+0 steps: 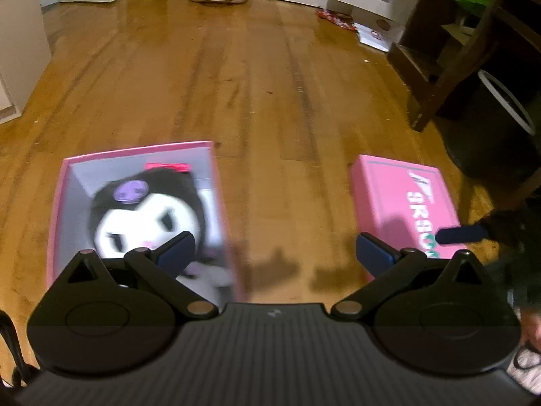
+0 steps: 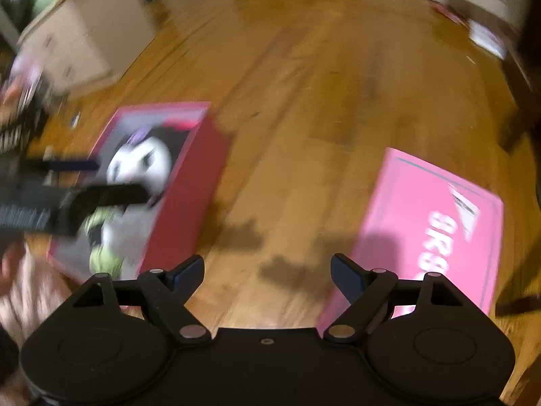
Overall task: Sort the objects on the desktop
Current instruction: 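Move both tools over to the pink SRSOO lid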
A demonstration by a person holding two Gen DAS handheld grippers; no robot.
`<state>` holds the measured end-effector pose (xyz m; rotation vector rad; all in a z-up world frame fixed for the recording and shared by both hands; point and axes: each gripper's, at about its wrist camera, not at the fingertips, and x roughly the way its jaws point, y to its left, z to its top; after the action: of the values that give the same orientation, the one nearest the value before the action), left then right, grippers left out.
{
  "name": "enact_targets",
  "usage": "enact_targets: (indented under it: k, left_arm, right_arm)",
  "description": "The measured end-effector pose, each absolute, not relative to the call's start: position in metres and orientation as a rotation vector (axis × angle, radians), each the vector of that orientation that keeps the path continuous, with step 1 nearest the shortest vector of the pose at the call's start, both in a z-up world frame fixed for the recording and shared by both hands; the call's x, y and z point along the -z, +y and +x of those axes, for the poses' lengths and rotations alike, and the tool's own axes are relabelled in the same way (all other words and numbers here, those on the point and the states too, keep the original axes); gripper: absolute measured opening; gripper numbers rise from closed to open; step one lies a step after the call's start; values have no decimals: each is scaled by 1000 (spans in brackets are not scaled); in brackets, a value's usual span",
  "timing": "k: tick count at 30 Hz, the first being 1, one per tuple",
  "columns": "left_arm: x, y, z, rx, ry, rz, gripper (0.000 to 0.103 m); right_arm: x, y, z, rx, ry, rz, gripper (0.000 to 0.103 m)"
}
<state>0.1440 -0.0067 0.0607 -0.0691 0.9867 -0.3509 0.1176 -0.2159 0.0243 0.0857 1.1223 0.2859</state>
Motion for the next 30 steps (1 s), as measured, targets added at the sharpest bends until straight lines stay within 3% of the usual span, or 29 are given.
enact_targets:
  k: [8,15,23,30]
  left_arm:
    - [-29,-107,142,506,1068,-27,103]
    - [28,-163,173,579,1121,22,103]
    - [63,-201,183,570,1159,129,103]
    - [79,-205,191,637,1242,30,103]
  right_arm:
    - [41,-353,121,51,1170,599,88]
    - [63,-407,119,281,1152,656,88]
    - [70,-405,138,392,1152,461,88]
    - [100,-412,144,431,1291,435,88]
